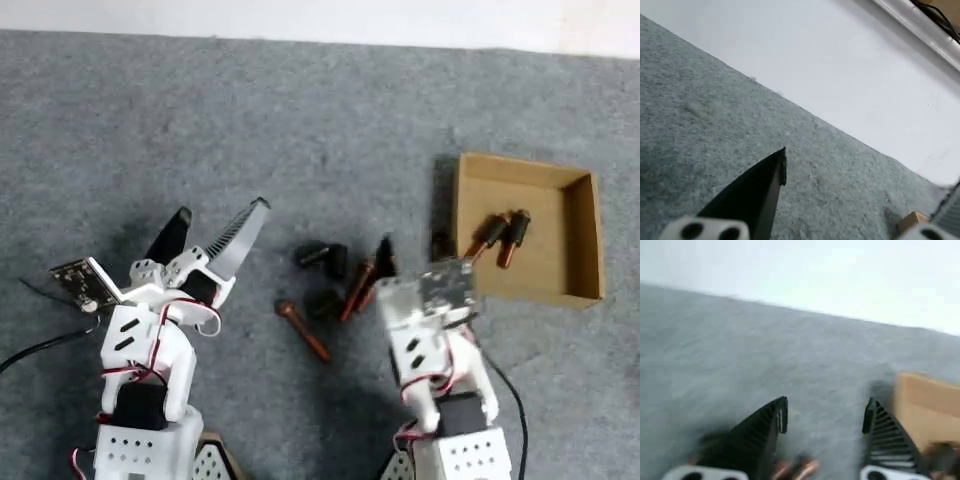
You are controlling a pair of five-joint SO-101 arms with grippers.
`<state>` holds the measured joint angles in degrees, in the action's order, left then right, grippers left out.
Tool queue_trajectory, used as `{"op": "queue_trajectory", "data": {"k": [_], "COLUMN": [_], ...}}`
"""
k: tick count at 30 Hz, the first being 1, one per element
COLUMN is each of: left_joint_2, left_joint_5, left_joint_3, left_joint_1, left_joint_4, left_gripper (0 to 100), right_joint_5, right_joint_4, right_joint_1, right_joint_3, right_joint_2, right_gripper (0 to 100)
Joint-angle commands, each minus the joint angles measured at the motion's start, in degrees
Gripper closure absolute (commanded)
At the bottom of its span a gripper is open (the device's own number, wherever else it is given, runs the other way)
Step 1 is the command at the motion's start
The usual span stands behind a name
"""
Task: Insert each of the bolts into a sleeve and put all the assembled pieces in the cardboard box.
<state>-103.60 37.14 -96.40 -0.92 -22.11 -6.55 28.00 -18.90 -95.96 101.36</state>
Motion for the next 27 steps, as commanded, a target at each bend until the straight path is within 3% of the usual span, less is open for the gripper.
{"op": "queue_trajectory", "data": {"k": [1, 7, 11, 16, 27], "left_joint_2": [-0.13, -0.13, -0.13, -0.13, -0.13], "left_joint_5": [-0.62, -0.62, -0.62, -0.62, -0.62], "left_joint_3": [-0.75, -0.75, -0.75, -0.75, -0.75], "left_joint_1": [1.27, 1.27, 1.19, 1.01, 1.10], "left_joint_4": [-0.18, -0.26, -0.26, -0.26, -0.26], "left_gripper": [54, 54, 54, 54, 54], "right_joint_5": [-0.44, 0.09, 4.48, 4.48, 4.92], "right_joint_4": [9.10, 5.05, 0.57, -1.80, -14.20], "right_joint_1": [-6.73, -8.84, -9.10, -14.02, -14.29], "right_joint_3": [-3.03, -1.54, -1.01, 4.88, 25.54], "right_joint_2": [2.59, -5.67, -10.24, -19.30, -60.62], "right_gripper": [77.9, 77.9, 77.9, 77.9, 77.9]}}
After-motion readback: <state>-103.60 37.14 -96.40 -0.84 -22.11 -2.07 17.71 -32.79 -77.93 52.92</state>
